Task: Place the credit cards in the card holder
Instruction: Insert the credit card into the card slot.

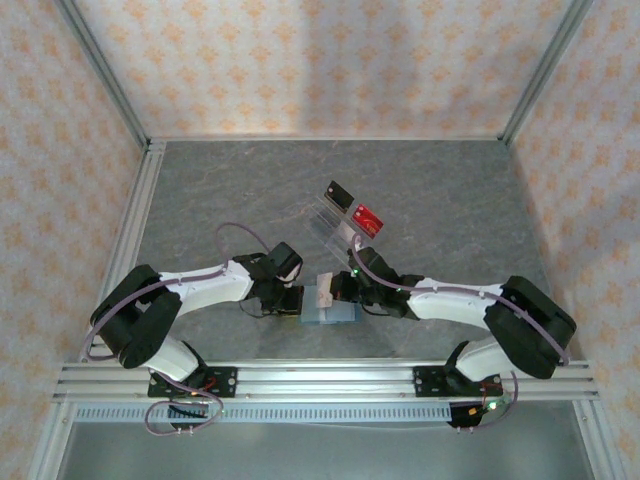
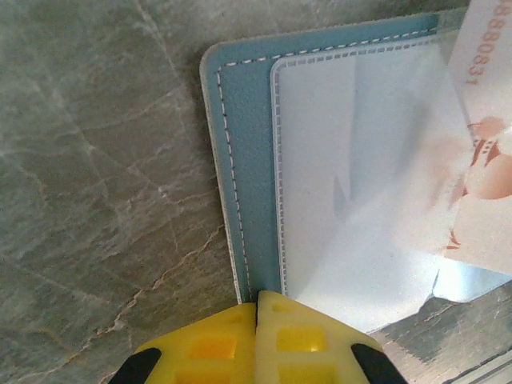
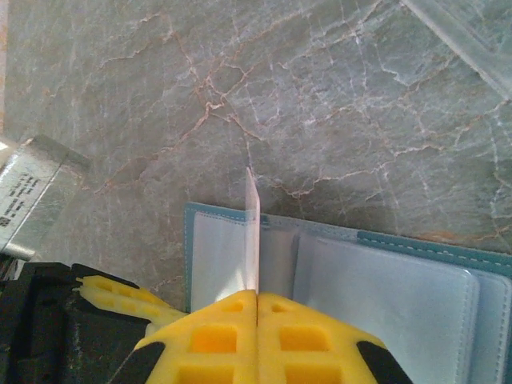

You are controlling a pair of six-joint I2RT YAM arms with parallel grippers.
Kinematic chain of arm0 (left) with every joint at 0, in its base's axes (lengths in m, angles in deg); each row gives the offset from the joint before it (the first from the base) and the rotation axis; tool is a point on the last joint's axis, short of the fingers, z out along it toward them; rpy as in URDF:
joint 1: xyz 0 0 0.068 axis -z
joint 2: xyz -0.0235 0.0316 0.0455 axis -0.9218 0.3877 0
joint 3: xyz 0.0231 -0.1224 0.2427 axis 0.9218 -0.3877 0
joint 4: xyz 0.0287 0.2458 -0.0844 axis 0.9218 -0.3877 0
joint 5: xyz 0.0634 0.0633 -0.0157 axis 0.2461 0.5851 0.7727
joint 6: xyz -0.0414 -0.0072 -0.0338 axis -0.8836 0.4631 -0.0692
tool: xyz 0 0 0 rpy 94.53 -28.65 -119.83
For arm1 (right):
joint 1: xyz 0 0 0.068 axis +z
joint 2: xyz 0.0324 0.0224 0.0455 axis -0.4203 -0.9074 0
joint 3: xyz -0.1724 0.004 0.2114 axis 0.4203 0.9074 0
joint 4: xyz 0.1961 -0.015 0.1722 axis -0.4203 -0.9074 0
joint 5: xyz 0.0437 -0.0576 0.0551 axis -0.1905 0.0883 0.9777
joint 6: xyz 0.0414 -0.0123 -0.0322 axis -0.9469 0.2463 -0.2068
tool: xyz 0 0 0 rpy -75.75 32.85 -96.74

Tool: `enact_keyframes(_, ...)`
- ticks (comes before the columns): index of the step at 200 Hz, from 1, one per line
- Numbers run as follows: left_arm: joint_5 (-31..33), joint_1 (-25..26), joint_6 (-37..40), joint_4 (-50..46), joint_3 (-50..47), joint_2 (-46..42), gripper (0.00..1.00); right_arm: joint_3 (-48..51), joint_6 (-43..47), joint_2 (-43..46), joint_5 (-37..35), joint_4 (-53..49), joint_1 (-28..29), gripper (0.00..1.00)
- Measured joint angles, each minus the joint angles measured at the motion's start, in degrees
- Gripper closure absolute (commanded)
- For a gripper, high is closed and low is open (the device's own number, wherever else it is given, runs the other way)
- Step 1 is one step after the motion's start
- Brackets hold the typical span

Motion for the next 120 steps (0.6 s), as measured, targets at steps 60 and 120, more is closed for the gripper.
enact_keyframes(60,-0.1,0.0,0.0,0.0,0.0,0.0,0.95,2.3,-1.0,-0.1,2.2,0.4,0.0,1.00)
enact_keyframes(120,-0.5,-0.4,0.0,0.0,0.1,0.3,0.95,3.5,-1.4,-0.1,4.4,0.4,0.0,1.00)
